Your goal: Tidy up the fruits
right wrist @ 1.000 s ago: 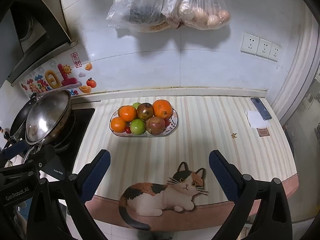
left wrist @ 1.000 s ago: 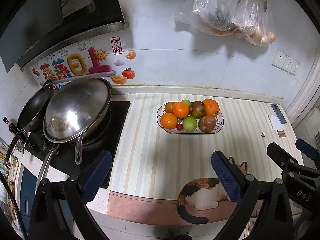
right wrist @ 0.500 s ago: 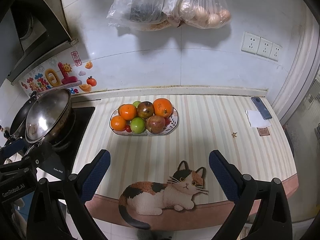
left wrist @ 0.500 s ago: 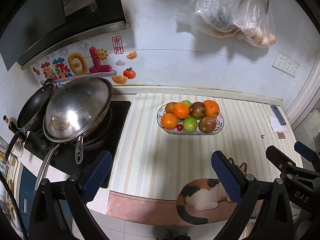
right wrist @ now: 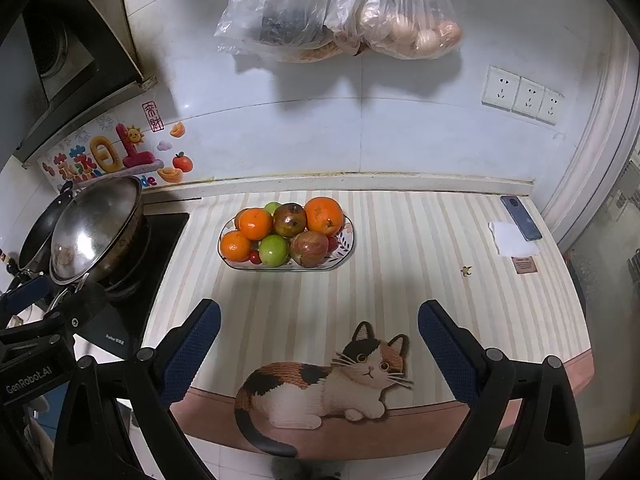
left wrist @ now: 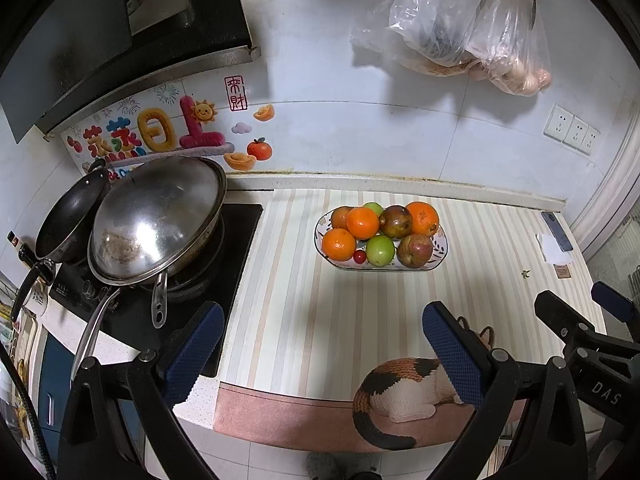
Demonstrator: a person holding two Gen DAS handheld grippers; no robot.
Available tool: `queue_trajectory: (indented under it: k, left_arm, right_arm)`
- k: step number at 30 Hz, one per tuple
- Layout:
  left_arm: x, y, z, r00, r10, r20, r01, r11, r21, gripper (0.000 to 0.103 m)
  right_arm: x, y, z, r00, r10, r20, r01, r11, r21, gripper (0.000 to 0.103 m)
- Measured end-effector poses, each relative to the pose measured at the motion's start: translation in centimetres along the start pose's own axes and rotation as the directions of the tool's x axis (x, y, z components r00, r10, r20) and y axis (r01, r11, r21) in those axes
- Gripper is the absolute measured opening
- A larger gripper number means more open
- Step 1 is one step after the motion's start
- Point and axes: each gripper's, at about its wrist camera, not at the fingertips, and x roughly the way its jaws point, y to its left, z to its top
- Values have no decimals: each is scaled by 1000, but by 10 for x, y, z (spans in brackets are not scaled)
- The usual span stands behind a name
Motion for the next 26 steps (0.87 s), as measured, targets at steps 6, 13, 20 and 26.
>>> queue_trajectory:
  k: [6,13,20,26]
  left_arm:
    - [-1,-1,0,1000,4,3,-4,1000,3,102]
    - [-1,-1,0,1000,3,4,-3,1000,4,102]
    - [-1,-1,-1,1000,2,2,-2,1000,4,102]
    - [-2,-2,-1,1000,1,6,-1,1000,8,102]
  right_arm:
    - [0,-1,1,1000,1,0,-1,1000,0,101]
    - [-3,-3,1,1000,-3,2,3,1000,2,101]
    - [-3,-3,2,1000,2,1,-2,1000,2,101]
    - [-3,0,4,1000,7,-2,-7,1000,-5,101]
